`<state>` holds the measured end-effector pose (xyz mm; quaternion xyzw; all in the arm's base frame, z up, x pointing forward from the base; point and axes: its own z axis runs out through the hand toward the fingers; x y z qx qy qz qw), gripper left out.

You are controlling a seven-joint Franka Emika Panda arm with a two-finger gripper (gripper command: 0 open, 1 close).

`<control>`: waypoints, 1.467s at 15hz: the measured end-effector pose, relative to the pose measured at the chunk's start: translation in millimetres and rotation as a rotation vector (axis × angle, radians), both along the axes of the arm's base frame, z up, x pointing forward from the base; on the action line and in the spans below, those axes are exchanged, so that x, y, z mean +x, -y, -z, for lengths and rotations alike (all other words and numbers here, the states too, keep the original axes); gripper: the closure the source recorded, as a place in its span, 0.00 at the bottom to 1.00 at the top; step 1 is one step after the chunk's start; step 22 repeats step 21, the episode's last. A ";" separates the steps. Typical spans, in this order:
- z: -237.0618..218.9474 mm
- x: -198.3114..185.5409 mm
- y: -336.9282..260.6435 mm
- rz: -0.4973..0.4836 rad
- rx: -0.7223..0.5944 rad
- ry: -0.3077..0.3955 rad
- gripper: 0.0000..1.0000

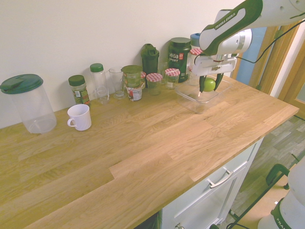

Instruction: Put the apple into the container

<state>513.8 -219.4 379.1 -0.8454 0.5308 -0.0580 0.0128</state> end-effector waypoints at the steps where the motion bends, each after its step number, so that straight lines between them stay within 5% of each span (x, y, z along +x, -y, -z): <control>1: 12.7 1.3 -1.8 -0.006 -0.001 -0.007 1.00; 2: 22.2 3.3 -3.9 -0.015 -0.002 -0.015 0.00; 14: 8.0 6.5 -9.7 -0.062 -0.021 -0.031 0.00; 22: -128.1 -23.7 -123.4 -0.236 0.012 -0.030 0.00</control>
